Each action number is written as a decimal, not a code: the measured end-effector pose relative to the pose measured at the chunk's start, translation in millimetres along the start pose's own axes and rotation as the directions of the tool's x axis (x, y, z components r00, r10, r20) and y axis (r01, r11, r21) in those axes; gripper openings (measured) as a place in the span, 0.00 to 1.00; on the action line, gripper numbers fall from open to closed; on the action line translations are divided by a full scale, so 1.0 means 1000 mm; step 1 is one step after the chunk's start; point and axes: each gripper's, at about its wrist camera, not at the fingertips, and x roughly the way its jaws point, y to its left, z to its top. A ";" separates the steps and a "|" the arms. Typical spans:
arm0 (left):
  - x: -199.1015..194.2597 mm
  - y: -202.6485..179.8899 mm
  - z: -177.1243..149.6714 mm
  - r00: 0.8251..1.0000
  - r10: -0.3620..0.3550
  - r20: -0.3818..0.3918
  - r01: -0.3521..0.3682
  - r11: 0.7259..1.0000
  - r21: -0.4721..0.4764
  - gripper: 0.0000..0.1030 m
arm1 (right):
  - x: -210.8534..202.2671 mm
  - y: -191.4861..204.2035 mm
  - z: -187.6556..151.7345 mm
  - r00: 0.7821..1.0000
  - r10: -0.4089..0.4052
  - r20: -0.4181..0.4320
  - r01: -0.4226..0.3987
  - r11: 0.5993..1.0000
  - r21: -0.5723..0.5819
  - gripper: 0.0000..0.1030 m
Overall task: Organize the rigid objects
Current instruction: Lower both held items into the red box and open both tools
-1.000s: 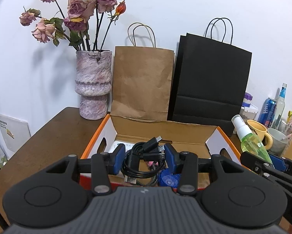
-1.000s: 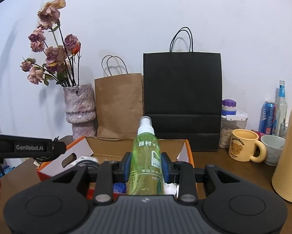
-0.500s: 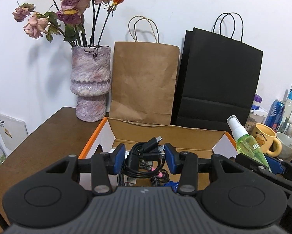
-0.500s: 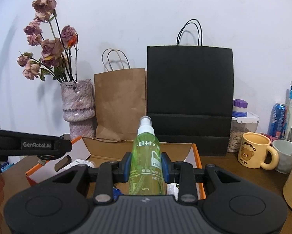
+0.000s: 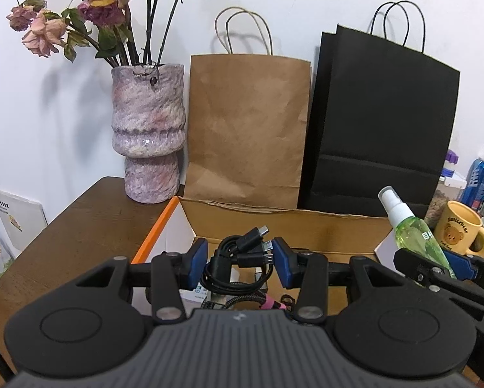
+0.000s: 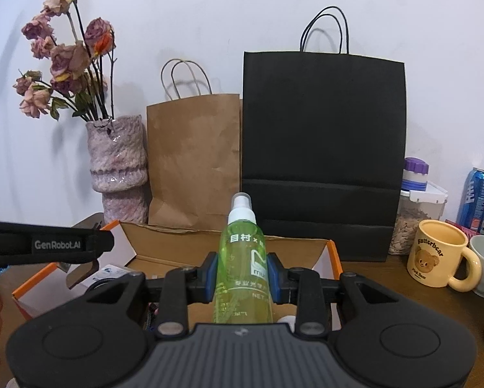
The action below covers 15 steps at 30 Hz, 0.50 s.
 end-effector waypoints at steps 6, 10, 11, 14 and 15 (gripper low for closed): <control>0.011 0.002 -0.001 1.000 0.019 -0.015 -0.019 1.000 0.013 0.43 | 0.013 0.002 -0.002 1.000 0.013 -0.029 -0.013 1.000 -0.011 0.29; 0.015 0.002 -0.001 0.999 0.034 -0.031 -0.034 0.999 0.026 0.44 | 0.019 0.000 -0.004 0.998 0.027 -0.055 -0.027 1.000 -0.007 0.30; 0.016 0.002 -0.001 0.998 0.043 -0.039 -0.042 0.999 0.029 0.48 | 0.020 0.000 -0.005 0.997 0.033 -0.067 -0.033 0.999 -0.009 0.30; 0.018 0.003 -0.001 0.997 0.066 -0.045 -0.064 0.997 0.040 0.90 | 0.024 -0.003 -0.008 0.996 0.024 -0.083 -0.024 1.000 -0.004 0.54; 0.018 0.003 -0.001 0.997 0.071 -0.039 -0.069 0.997 0.040 0.95 | 0.024 -0.004 -0.008 0.997 0.012 -0.077 -0.012 1.000 -0.003 0.68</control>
